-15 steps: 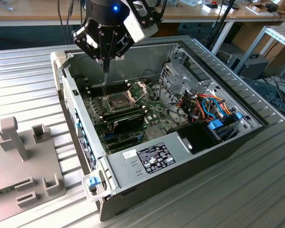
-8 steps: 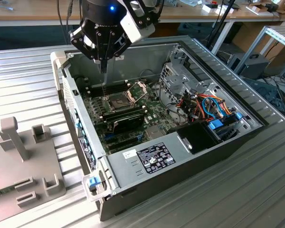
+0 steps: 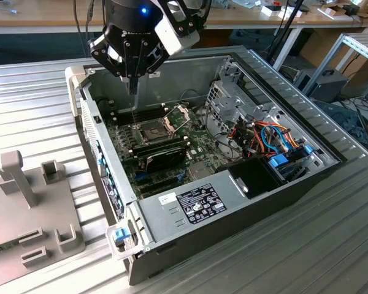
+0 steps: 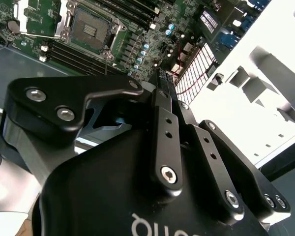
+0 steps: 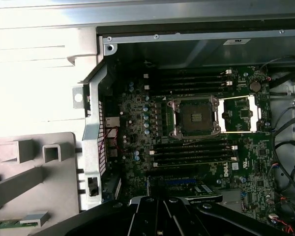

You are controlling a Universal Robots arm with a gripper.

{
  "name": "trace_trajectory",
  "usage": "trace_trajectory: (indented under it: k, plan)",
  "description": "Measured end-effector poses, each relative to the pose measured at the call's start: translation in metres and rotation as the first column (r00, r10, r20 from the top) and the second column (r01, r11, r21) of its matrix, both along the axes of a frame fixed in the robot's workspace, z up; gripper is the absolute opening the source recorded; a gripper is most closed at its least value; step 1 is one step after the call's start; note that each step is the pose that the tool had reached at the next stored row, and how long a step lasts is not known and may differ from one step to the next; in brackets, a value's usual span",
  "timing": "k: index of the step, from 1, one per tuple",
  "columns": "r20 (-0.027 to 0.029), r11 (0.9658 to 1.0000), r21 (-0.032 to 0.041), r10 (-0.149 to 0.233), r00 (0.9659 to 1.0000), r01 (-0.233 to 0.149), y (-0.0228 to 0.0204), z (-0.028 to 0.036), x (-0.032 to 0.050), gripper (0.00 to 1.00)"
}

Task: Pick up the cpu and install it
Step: 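Reach for the cpu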

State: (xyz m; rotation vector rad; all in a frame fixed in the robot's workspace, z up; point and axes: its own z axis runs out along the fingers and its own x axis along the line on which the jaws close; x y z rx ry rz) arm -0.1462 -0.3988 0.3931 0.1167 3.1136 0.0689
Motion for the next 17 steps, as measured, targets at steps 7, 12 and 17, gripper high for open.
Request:
trace_trajectory:
  k: [7, 12, 17]
  plan:
    - [-0.0001, 1.0, 0.0, 0.0, 1.0, 0.0, 0.0, 0.0, -0.0047, 0.11]
    - [0.0, 1.0, 0.0, 0.0, 1.0, 0.0, 0.0, 0.0, -0.0055, 0.11]
    - [-0.0001, 1.0, 0.0, 0.0, 1.0, 0.0, 0.0, 0.0, -0.0062, 0.11]
